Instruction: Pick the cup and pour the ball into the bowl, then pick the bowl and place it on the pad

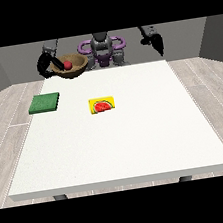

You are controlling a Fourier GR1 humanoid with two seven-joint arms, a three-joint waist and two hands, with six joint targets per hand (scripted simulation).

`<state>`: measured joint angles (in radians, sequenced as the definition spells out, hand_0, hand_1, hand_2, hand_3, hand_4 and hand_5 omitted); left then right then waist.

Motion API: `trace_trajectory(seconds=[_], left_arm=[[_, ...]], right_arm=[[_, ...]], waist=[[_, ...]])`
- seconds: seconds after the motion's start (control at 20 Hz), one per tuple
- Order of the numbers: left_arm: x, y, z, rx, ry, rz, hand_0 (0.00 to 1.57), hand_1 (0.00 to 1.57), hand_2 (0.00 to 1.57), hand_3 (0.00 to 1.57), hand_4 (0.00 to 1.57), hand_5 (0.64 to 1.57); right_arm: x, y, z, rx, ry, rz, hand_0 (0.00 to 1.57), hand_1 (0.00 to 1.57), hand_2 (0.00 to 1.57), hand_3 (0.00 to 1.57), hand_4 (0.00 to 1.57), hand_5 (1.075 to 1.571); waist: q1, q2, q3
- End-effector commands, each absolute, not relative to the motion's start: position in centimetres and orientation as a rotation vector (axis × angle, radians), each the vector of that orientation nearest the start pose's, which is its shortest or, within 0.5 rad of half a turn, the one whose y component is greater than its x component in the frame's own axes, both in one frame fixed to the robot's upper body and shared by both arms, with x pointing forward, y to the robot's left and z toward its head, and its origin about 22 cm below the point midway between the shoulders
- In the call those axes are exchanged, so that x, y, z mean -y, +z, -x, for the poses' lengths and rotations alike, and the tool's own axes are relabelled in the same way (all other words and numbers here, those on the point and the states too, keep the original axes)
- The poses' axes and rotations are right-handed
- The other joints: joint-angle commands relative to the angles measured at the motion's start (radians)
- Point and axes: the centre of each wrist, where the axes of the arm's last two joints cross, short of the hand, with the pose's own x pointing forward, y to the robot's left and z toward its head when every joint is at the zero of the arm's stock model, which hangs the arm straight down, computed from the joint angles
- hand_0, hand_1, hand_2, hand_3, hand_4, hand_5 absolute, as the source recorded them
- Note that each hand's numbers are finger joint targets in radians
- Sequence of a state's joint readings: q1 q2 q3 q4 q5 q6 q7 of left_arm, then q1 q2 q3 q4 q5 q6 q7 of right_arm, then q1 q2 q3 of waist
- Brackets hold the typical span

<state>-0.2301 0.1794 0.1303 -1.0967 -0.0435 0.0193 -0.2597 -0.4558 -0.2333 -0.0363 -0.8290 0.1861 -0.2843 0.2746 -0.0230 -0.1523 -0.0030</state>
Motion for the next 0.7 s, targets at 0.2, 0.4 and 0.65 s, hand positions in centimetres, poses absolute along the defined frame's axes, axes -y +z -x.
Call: trace_trajectory(seconds=[0.2, 0.4, 0.65], left_arm=[[-28.7, -3.1, -30.0, 1.712, -0.101, -0.183, 0.00, 0.00, 0.00, 0.00, 1.03, 1.430], [-31.1, 1.7, -31.7, 1.832, -0.116, -0.129, 0.00, 0.00, 0.00, 0.00, 1.22, 1.481], [-39.8, 6.4, -31.0, 1.908, -0.042, -0.209, 0.00, 0.00, 0.00, 0.00, 1.32, 1.562]], right_arm=[[31.7, 4.9, -37.8, 1.129, -0.040, 0.541, 1.57, 1.57, 1.57, 0.77, 0.79, 1.570], [40.6, 4.0, -34.3, 1.205, -0.057, 0.661, 1.57, 1.57, 1.57, 0.47, 0.83, 1.570], [44.1, 5.0, -32.8, 1.233, -0.122, 0.681, 1.57, 1.57, 1.57, 0.00, 0.88, 1.571]], waist=[[0.047, 0.152, 0.0028], [0.109, 0.251, 0.0039], [0.137, 0.286, 0.0035]])
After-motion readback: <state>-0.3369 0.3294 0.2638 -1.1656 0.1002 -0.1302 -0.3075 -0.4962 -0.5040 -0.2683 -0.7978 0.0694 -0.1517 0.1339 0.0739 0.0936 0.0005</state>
